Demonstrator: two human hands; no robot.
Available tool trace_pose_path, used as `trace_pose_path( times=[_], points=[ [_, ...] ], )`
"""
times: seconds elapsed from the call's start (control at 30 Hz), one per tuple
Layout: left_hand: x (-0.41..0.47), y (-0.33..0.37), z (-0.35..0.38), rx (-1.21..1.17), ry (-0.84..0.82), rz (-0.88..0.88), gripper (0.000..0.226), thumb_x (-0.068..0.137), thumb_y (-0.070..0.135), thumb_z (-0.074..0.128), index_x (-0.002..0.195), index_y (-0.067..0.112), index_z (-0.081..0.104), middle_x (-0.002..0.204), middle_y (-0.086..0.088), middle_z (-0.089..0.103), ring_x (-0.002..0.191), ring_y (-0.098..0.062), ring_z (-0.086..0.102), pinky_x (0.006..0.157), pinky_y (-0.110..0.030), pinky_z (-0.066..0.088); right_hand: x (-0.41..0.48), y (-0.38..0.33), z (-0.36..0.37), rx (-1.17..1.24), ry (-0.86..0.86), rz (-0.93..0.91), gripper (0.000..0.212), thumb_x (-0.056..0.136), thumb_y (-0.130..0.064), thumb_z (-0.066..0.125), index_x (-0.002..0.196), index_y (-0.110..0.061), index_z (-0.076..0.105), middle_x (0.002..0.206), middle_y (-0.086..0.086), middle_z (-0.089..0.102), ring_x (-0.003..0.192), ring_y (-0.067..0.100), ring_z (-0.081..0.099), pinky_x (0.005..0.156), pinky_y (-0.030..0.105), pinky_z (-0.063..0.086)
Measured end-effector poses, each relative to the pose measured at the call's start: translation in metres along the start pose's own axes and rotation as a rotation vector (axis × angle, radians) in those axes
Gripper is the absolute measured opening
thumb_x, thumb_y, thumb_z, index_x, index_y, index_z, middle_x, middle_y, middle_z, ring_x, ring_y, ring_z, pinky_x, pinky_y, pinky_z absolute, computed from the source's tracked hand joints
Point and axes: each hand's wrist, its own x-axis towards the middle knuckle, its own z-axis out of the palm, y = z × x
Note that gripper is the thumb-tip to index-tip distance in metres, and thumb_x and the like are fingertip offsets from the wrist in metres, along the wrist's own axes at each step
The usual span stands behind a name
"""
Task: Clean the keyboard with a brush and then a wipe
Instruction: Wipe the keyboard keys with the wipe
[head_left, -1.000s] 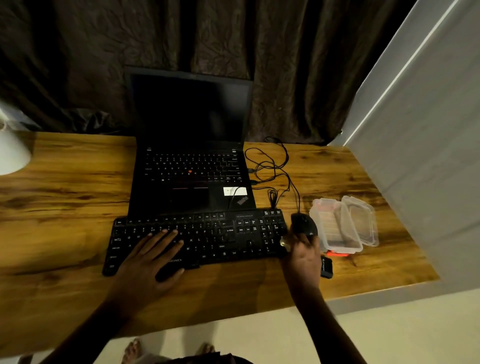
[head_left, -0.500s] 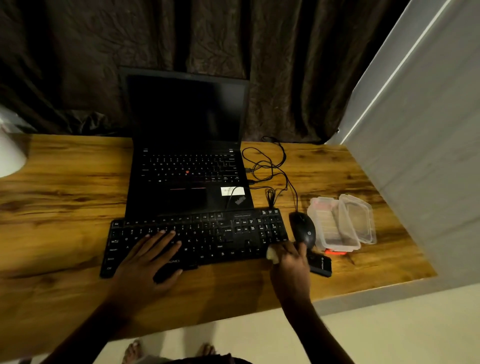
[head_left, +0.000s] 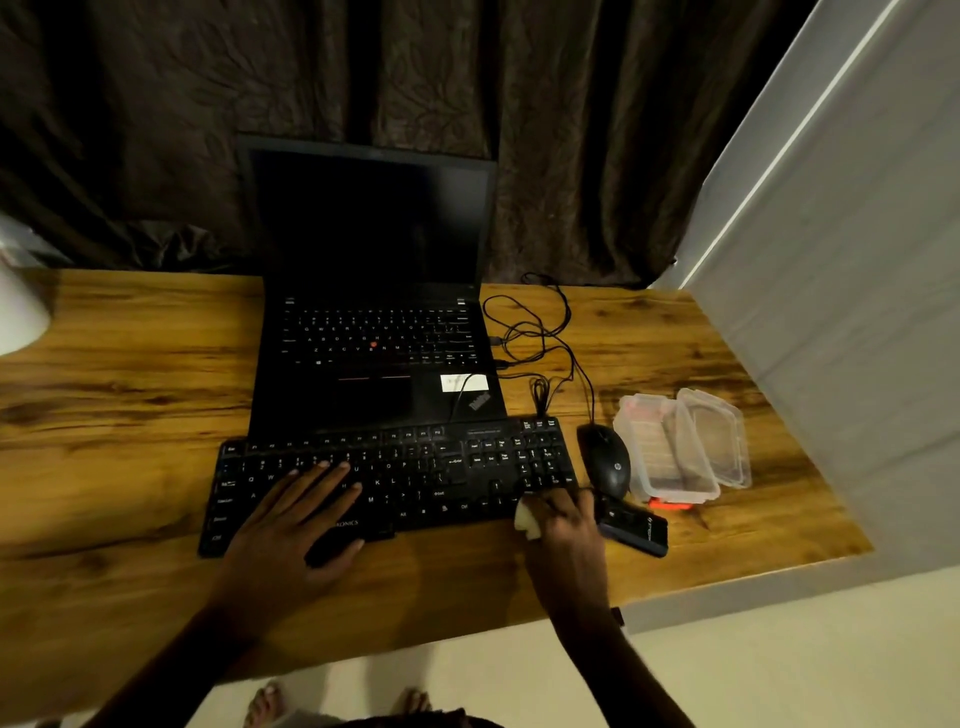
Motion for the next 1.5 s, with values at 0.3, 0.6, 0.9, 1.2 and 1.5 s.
trace_pose_path(
  times=[0.3, 0.6, 0.9, 1.2, 1.5],
  points=[
    [-0.001, -0.001, 0.001, -0.006, -0.019, 0.000, 0.065, 0.091, 0.061, 0.042, 0.141, 0.021, 0.052, 0.155, -0.003, 0.040, 0.145, -0.019, 0.031, 0.122, -0.041, 0.017, 0.012, 0.013, -0.002, 0.052, -0.005, 0.200, 0.035, 0.072, 0.003, 0.075, 0.104, -0.010, 0.070, 0.118, 0.012, 0.063, 0.113, 0.039, 0.052, 0.079, 0.045, 0.059],
    [-0.002, -0.005, 0.005, 0.015, -0.044, -0.002, 0.067, 0.092, 0.064, 0.040, 0.145, 0.022, 0.048, 0.157, -0.002, 0.037, 0.146, -0.020, 0.030, 0.116, -0.050, 0.027, 0.016, 0.010, -0.001, 0.080, -0.045, 0.131, 0.041, 0.070, 0.007, 0.073, 0.105, -0.015, 0.070, 0.111, 0.009, 0.066, 0.111, 0.039, 0.056, 0.082, 0.045, 0.058],
    [-0.002, -0.007, 0.007, 0.001, -0.043, -0.002, 0.066, 0.092, 0.064, 0.041, 0.143, 0.024, 0.050, 0.157, -0.001, 0.037, 0.147, -0.019, 0.029, 0.119, -0.046, 0.023, 0.020, -0.043, 0.008, 0.022, -0.027, -0.048, 0.039, 0.062, 0.002, 0.076, 0.098, -0.010, 0.073, 0.101, 0.013, 0.071, 0.096, 0.036, 0.067, 0.075, 0.044, 0.061],
    [-0.001, -0.006, 0.004, -0.034, -0.029, -0.003, 0.064, 0.093, 0.063, 0.042, 0.141, 0.022, 0.054, 0.156, -0.002, 0.040, 0.146, -0.020, 0.032, 0.117, -0.047, 0.027, 0.021, -0.078, 0.004, 0.120, 0.015, 0.003, 0.044, 0.063, 0.008, 0.063, 0.103, -0.010, 0.072, 0.103, 0.009, 0.071, 0.095, 0.035, 0.064, 0.067, 0.034, 0.060],
    [0.002, -0.011, 0.004, -0.006, -0.119, 0.027, 0.071, 0.099, 0.066, 0.020, 0.139, 0.019, 0.055, 0.153, -0.008, 0.044, 0.143, -0.026, 0.037, 0.114, -0.049, 0.025, 0.029, -0.157, 0.015, 0.165, 0.070, -0.082, 0.040, 0.076, -0.017, 0.041, 0.098, -0.007, 0.073, 0.096, 0.009, 0.070, 0.093, 0.021, 0.044, 0.067, 0.034, 0.058]
  ],
)
